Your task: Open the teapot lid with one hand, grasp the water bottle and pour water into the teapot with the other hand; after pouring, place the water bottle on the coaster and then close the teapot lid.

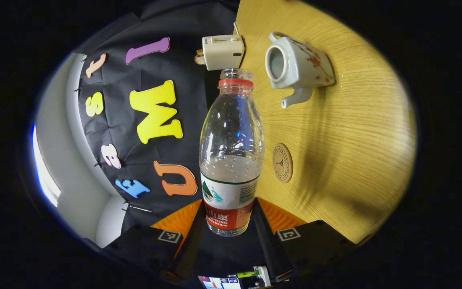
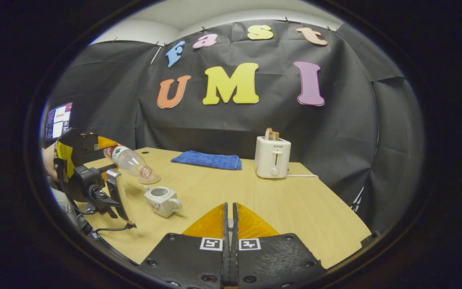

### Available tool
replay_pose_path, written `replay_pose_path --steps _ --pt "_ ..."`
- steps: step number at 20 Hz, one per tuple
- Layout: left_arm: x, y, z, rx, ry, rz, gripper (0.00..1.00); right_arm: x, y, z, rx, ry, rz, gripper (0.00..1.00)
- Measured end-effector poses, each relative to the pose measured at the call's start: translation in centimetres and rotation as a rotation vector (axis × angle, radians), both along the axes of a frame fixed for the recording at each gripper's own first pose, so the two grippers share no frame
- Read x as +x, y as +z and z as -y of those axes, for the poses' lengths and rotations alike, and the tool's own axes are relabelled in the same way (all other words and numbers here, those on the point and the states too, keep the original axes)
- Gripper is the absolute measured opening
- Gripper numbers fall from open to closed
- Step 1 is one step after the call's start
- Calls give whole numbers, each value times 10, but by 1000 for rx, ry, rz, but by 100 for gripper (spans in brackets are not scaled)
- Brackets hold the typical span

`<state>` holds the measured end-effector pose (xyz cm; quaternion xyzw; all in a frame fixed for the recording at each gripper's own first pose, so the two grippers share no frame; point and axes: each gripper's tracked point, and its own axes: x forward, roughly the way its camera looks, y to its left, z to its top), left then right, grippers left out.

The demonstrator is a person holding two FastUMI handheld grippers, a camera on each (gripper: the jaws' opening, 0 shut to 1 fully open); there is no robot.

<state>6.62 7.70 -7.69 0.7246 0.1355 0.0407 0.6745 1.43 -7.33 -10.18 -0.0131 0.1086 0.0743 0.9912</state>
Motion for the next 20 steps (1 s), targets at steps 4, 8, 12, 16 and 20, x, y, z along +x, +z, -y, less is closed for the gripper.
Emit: replay_pose_path --steps 4,8,12,16,20 --pt "0 -1 3 32 -2 3 71 -3 -1 3 2 -5 1 0" --pt "5 2 7 57 -10 8 71 -3 0 4 2 -5 2 0" --pt "7 -2 6 89 -7 3 71 -3 1 7 4 -7 6 0" --pt "9 1 10 113 -15 2 71 -2 -1 7 8 -6 2 0" --pt "10 2 12 143 -17 -1 71 -3 -1 7 10 -4 3 0"
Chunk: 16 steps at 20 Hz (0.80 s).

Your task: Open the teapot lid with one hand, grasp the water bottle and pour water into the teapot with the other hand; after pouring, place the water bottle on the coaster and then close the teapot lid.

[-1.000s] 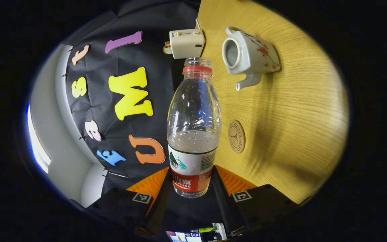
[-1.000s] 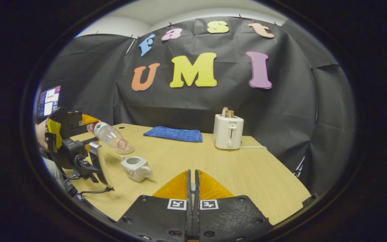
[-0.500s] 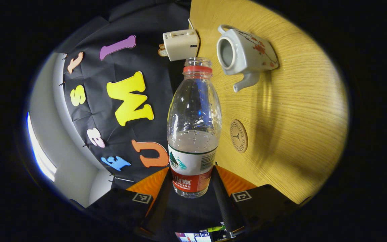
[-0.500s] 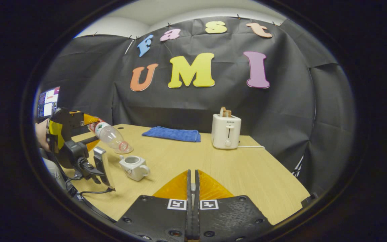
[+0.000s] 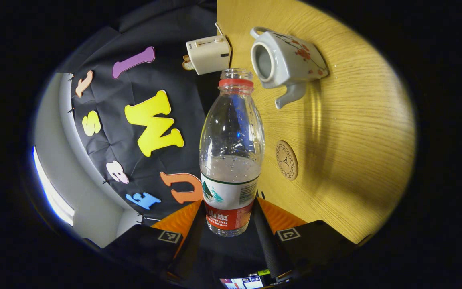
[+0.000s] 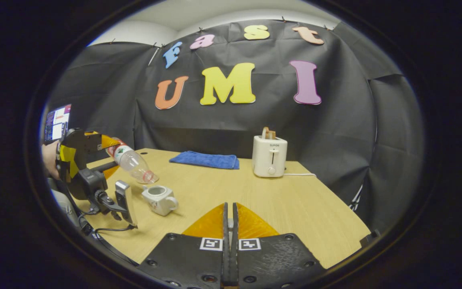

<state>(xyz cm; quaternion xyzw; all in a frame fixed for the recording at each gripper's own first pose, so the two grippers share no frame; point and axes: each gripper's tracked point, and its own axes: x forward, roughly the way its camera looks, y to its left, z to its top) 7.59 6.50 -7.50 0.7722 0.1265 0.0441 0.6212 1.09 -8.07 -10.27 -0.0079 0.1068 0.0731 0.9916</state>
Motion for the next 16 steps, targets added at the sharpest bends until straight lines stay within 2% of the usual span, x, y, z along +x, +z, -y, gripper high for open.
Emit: replay_pose_path --steps 1,2,16 --pt "0 0 2 8 -2 -3 75 0 0 -1 0 0 1 0" --pt "0 0 3 16 -1 -6 71 0 0 -1 1 1 2 0" --pt "0 8 10 88 -10 -17 71 -3 -4 2 18 4 -5 0"
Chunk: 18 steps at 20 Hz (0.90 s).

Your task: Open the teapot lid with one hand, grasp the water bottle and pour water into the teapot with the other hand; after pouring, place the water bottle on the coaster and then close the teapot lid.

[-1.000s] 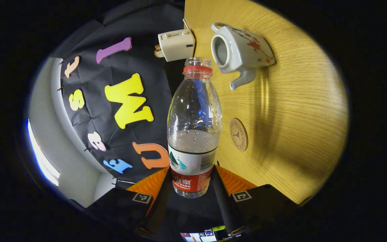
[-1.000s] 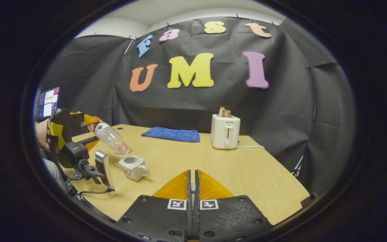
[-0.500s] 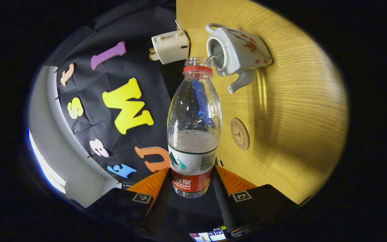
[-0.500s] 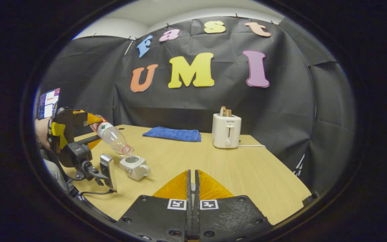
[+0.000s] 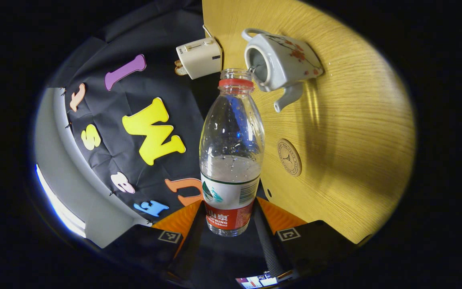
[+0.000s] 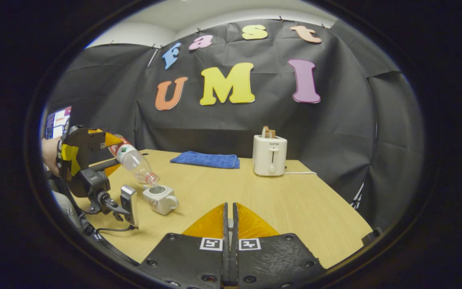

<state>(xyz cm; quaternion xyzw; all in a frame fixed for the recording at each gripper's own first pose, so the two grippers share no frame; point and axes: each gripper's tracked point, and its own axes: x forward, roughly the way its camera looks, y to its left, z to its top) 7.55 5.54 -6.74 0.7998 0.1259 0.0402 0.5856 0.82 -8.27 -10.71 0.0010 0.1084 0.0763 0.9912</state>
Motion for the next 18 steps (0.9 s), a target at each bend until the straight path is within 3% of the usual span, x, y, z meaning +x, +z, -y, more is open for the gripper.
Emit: replay_pose_path --steps 13,14,17,18 --pt "-5 10 3 70 3 -14 71 -4 -1 5 13 -4 4 0" --pt "-4 11 4 76 1 -15 67 -4 0 6 13 -6 5 0" --pt "-4 12 7 89 -3 -17 75 -5 -2 7 14 -5 3 0" --pt "-3 13 8 98 -5 -19 71 -5 -2 8 16 -5 3 0"
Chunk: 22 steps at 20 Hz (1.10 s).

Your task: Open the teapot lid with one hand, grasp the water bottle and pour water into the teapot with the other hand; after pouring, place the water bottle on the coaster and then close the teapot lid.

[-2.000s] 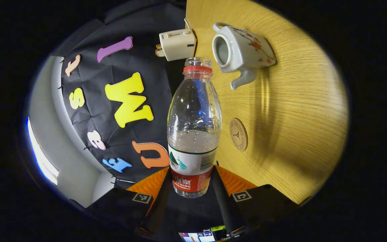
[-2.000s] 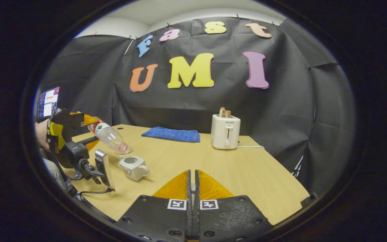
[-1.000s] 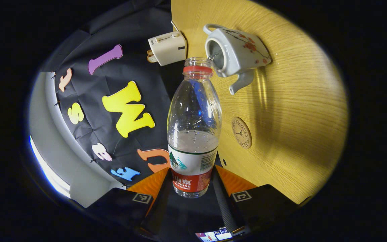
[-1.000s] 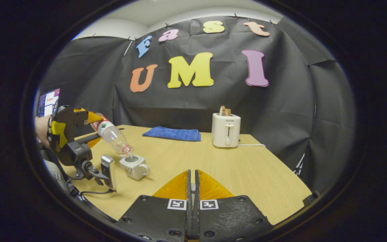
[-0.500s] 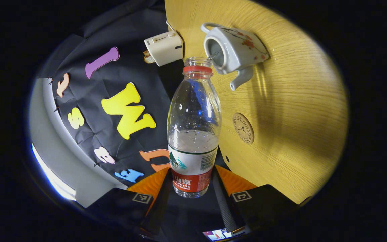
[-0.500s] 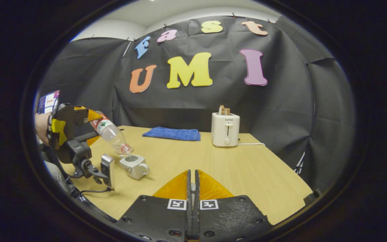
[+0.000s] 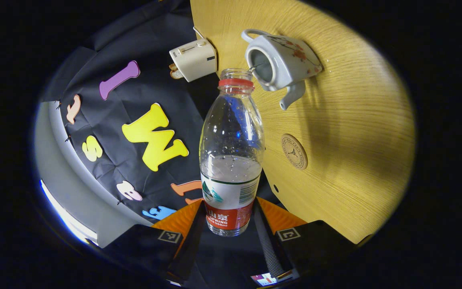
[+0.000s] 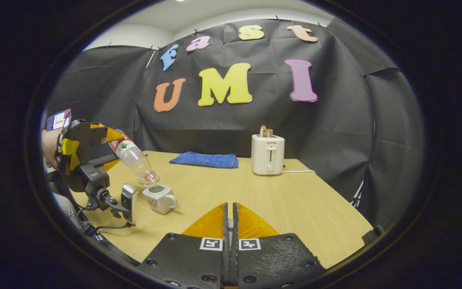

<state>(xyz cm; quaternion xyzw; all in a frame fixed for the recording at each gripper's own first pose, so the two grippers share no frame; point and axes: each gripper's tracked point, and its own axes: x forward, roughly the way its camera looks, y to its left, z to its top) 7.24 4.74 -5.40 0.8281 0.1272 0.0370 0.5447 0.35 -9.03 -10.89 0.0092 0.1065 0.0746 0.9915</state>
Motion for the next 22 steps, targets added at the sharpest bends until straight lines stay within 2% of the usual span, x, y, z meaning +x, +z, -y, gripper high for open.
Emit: replay_pose_path --steps 12,13,15,19,21,22 --pt "2 5 0 48 12 -11 71 0 -2 3 17 0 1 0" --pt "2 5 -1 48 13 -13 75 0 -2 4 19 0 1 0" --pt "0 5 -1 51 18 -15 71 0 -3 4 22 1 -1 0" --pt "-1 3 0 13 10 -7 75 -1 -4 3 27 4 -3 0" --pt "-3 1 -1 -6 8 5 71 0 -3 3 26 2 -1 0" --pt "-3 0 2 -11 -6 8 75 0 -1 2 25 1 -1 0"
